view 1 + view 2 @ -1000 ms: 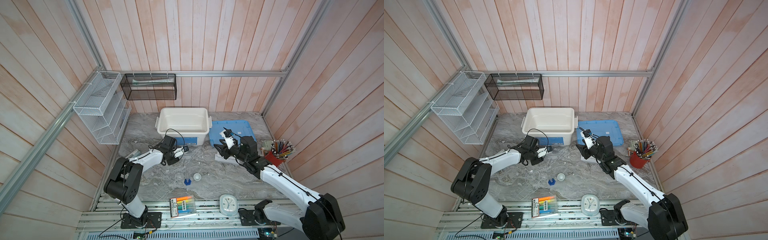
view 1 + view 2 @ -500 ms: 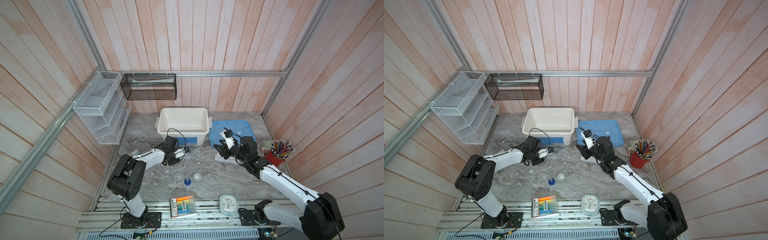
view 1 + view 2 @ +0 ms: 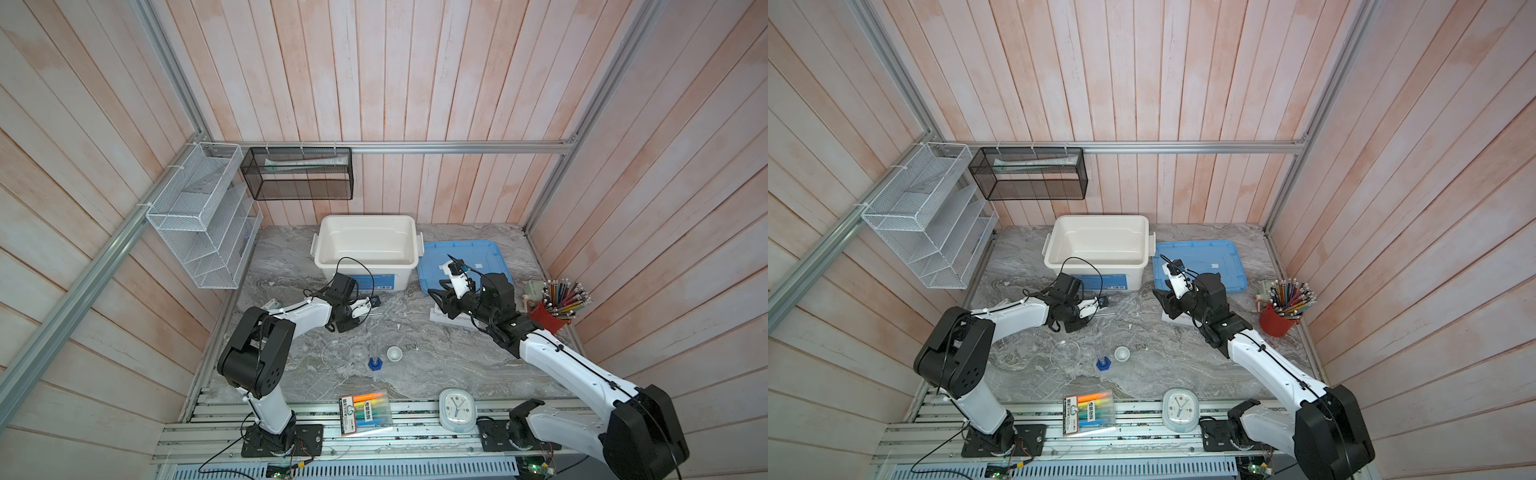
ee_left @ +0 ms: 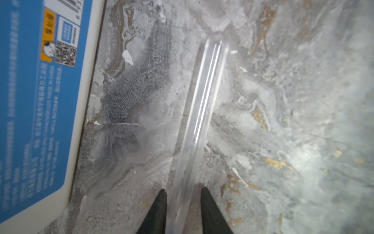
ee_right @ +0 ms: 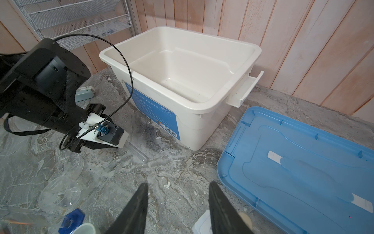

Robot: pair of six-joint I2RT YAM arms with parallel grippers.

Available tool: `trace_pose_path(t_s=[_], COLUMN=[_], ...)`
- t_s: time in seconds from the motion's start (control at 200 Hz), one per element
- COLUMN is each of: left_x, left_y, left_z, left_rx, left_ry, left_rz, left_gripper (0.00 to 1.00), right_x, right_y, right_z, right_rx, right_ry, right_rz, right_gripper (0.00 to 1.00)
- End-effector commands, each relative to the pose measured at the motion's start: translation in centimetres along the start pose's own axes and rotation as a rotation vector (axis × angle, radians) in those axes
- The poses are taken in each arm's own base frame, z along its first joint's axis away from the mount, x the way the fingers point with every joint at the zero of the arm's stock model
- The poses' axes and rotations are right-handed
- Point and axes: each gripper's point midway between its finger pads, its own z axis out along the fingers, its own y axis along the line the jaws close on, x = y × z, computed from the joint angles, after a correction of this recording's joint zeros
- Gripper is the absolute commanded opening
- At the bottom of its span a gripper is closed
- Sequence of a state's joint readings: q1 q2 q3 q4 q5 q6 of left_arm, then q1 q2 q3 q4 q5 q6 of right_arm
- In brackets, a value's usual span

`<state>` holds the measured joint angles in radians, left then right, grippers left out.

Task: Organize the chemistry lab equipment
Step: 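Close the left gripper on the blue-capped tube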

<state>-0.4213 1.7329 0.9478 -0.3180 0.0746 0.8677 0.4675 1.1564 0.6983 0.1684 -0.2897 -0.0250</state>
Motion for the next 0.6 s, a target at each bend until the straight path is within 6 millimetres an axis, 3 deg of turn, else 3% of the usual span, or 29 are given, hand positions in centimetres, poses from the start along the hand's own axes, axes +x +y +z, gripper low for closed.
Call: trace_pose_path(t_s=[0.0, 0.315, 0.595], left_x=[-0.6, -1.9, -4.6], left_y=[-0.3, 0.4, 2.1], left_z=[0.2, -1.2, -5.9], left_rx=[0.024, -0.013, -0.074], left_ry=[-0.019, -0.072, -0.182], left_rz=[-0.006, -0.035, -0.064], left_gripper=[0.26, 0.21, 0.21], right_x=[0.2, 0.2, 0.1], right_y=[0.0, 0.2, 0.8], right_z=[-0.1, -0.4, -0.7], right_rx=[-0.007, -0.012, -0.041], right_ry=[-0.01, -0.003, 0.028], right_rz=[0.014, 0.036, 0.05], right_gripper=[0.5, 0.5, 0.5])
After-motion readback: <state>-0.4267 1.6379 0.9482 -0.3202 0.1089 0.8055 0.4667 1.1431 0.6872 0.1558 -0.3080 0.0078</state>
